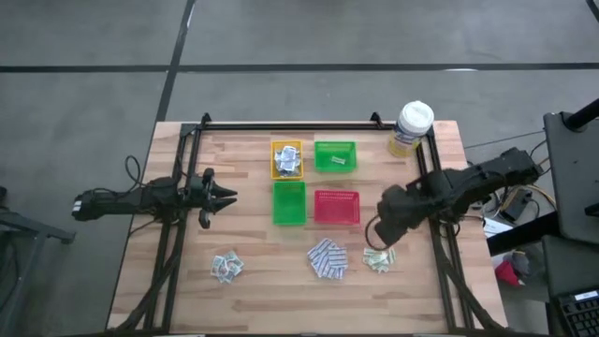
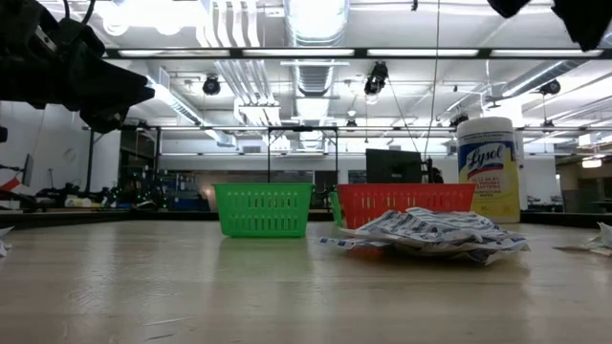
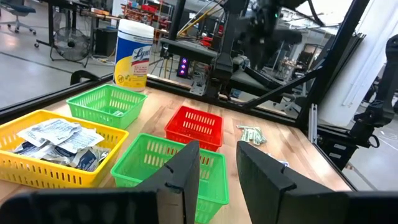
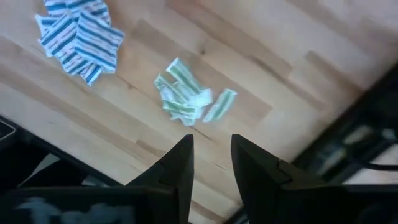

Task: Pick & Place First Aid Supplies
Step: Put the green bandage pack into the top green bin

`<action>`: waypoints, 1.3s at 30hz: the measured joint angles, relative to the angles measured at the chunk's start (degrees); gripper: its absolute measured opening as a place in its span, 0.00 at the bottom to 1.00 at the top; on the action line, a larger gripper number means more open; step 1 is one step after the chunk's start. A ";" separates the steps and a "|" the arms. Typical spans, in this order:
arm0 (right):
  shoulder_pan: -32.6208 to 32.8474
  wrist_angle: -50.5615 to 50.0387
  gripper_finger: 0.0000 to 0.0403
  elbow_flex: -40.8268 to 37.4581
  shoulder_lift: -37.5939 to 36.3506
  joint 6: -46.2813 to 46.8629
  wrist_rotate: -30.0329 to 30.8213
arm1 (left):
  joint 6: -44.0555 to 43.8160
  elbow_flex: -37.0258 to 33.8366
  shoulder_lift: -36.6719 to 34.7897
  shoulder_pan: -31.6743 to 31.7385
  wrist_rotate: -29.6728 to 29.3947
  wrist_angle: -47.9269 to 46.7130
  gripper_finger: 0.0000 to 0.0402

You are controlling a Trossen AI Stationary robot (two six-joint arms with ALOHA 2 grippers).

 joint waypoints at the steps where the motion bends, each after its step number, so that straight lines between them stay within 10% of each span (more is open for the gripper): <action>1: 0.77 1.87 0.25 -1.47 -0.23 1.13 0.02 | 0.00 0.00 0.00 0.02 0.00 -0.02 0.27; 39: 12.13 27.46 0.30 -28.85 4.17 24.90 0.02 | -0.44 0.00 0.02 0.00 0.00 0.00 0.27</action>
